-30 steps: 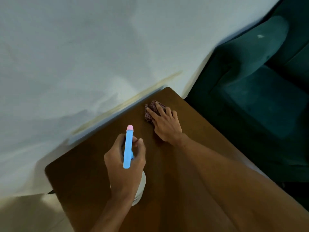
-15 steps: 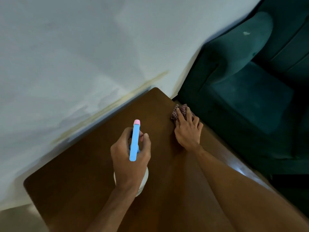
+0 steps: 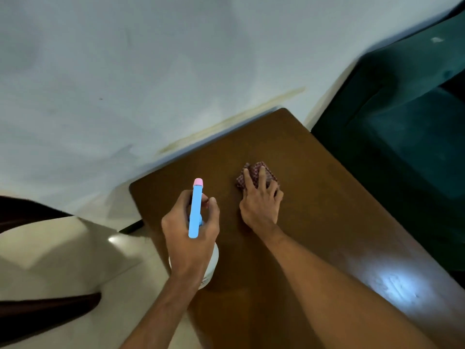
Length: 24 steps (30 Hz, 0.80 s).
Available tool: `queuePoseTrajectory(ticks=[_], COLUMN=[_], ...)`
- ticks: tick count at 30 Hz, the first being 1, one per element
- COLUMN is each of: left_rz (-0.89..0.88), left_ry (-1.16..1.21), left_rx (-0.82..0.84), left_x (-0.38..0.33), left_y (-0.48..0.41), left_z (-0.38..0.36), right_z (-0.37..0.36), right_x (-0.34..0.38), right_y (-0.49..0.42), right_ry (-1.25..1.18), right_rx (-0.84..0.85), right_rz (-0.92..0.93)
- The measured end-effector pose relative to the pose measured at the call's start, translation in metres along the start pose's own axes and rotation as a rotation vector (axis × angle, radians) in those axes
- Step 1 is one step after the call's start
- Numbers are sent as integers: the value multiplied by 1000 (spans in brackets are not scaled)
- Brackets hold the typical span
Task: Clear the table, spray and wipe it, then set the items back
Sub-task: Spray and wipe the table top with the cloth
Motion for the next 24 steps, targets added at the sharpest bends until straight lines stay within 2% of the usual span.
queuePoseTrajectory(ticks=[8,11,14,19,24], left_rz=[69,101,103,112,66], left_ry=[-119,-148,-158,-109,-52], left_rx=[-131,-178,-198,-162,-68], left_x=[13,16,11,1,-16], left_y=[49,62,72,83,77], left_z=[108,129,136,108,51], right_z=[-60,-80,-85,-73,-45], right_x=[125,134,113,59,10], right_y=[171,211,226,220,153], right_ry=[-10,106,217,266,277], right_rx=[69,99,115,129,103], right_rz=[566,733,857,960,790])
Point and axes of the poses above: each hand's wrist, its own y-axis away from the middle knuckle, its own z-axis out of the back of the hand, x = y × z, the point moved 10 cm from there along -y, towards the middle knuckle, and after that the axes turned 12 degrees about -z, right-handed, at the moved point
